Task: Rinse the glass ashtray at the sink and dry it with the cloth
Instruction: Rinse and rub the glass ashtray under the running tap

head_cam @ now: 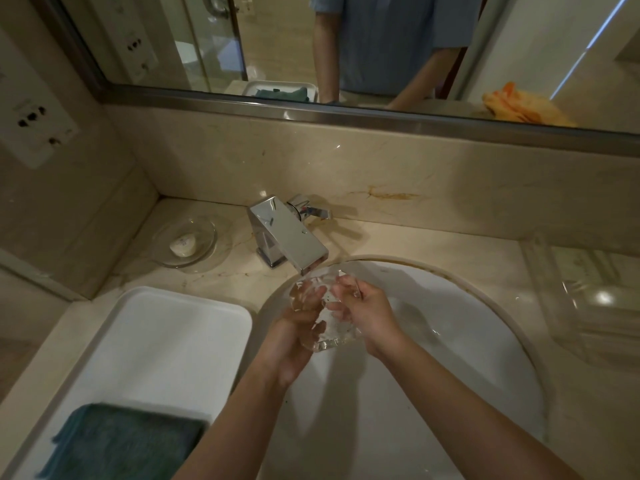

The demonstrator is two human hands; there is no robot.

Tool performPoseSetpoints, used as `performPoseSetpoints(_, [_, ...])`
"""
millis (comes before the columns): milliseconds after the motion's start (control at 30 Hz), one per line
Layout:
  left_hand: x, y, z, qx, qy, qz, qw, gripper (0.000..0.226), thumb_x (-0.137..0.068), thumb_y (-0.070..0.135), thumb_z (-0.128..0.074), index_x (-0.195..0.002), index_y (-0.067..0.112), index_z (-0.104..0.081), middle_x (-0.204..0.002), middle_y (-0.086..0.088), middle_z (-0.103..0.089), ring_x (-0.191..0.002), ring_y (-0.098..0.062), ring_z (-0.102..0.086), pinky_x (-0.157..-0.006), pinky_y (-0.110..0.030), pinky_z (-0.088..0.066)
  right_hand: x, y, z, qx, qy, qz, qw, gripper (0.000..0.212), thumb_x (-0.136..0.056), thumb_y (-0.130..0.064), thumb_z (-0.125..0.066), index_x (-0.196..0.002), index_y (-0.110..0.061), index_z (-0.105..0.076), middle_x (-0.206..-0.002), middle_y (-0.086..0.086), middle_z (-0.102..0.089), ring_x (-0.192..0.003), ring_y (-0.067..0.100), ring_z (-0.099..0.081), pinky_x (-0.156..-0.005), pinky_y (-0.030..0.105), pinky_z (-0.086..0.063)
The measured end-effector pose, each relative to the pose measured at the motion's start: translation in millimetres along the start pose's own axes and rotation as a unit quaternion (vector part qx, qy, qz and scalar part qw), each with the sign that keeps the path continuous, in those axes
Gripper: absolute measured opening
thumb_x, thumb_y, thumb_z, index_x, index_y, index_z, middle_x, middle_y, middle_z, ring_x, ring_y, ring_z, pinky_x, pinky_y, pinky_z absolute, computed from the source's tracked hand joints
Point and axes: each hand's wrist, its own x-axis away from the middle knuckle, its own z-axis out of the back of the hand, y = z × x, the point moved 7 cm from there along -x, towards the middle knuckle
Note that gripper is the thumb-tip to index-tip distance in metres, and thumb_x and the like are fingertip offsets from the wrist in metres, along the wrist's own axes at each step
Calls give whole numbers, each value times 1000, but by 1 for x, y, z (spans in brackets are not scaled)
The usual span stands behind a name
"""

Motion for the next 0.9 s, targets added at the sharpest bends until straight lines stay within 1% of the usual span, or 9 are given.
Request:
performPoseSetpoints(167, [4,0,-2,72,-13,27,997,48,-69,-4,-41,-111,5,-63,-112,-13,-69,-105,-27,-63,-100,-43,-40,1,-1,1,10,-4,-2,1000,15,-89,-15,-60,-103,-10,-63,-79,0,-68,-51,6,-67,-48,15,-51])
performPoseSetpoints(233, [3,3,-1,84,-7,19,996,59,-68,-4,-40,-124,6,-55,-124,-12,-61,-119,-26,-54,-107,-44,-33,1,-2,0,15,-26,-7,1000,14,-90,-16,-59,-103,-17,-62,-81,0,-69,-50,6,-66,-47,16,-50])
performPoseSetpoints(300, [2,6,-1,82,-17,1,996,61,-67,-5,-39,-125,7,-55,-122,-10,-62,-118,-23,-53,-106,-42,-33,1,-2,-1,29,-53,-1,998,27,-88,-12,-61,-114,-17,-59,-84,0,-69,-54,6,-67,-50,17,-51])
performPoseSetpoints(433, [2,11,-6,81,-45,-35,995,51,-69,-2,-45,-114,11,-65,-122,-9,-64,-111,-20,-61,-93,-43,-50,4,1,-4,71,-93,0,993,61,-73,-5,-75,-118,-35,-46,-95,2,-64,-80,10,-66,-54,15,-50])
performPoseSetpoints(533, [3,19,-14,63,-81,-69,992,41,-67,1,-55,-101,15,-74,-104,-5,-74,-95,-16,-70,-71,-34,-58,9,8,-5,105,-75,-6,992,70,-65,-8,-81,-120,-29,-43,-98,0,-62,-84,8,-65,-55,15,-50])
performPoseSetpoints(667, [4,22,-16,48,-83,-85,992,42,-65,2,-62,-103,16,-73,-108,-5,-73,-98,-15,-69,-77,-33,-58,18,30,-4,29,-30,-94,995,59,-70,-14,-79,-118,-21,-46,-95,-4,-67,-80,10,-66,-55,21,-49])
performPoseSetpoints(767, [2,22,-14,70,-56,-88,992,44,-74,-4,-50,-112,12,-67,-117,-4,-67,-110,-15,-63,-93,-37,-51,28,46,-20,-138,-64,-173,973,21,-83,-18,-68,-102,-17,-59,-85,-3,-72,-78,10,-69,-61,23,-52])
performPoseSetpoints(833, [-1,20,-8,95,-14,-77,992,50,-78,-8,-43,-124,8,-56,-125,-5,-59,-121,-18,-52,-104,-40,-39,32,47,-29,-217,-74,-168,959,9,-90,-19,-58,-97,-16,-62,-83,-4,-74,-79,8,-70,-68,23,-53])
performPoseSetpoints(900, [-1,20,-5,115,6,-78,990,50,-80,-10,-41,-126,7,-52,-123,-6,-57,-120,-18,-51,-101,-35,-39,34,46,-32,-265,-70,-148,950,12,-94,-17,-50,-99,-14,-61,-88,-2,-75,-84,9,-71,-74,25,-52])
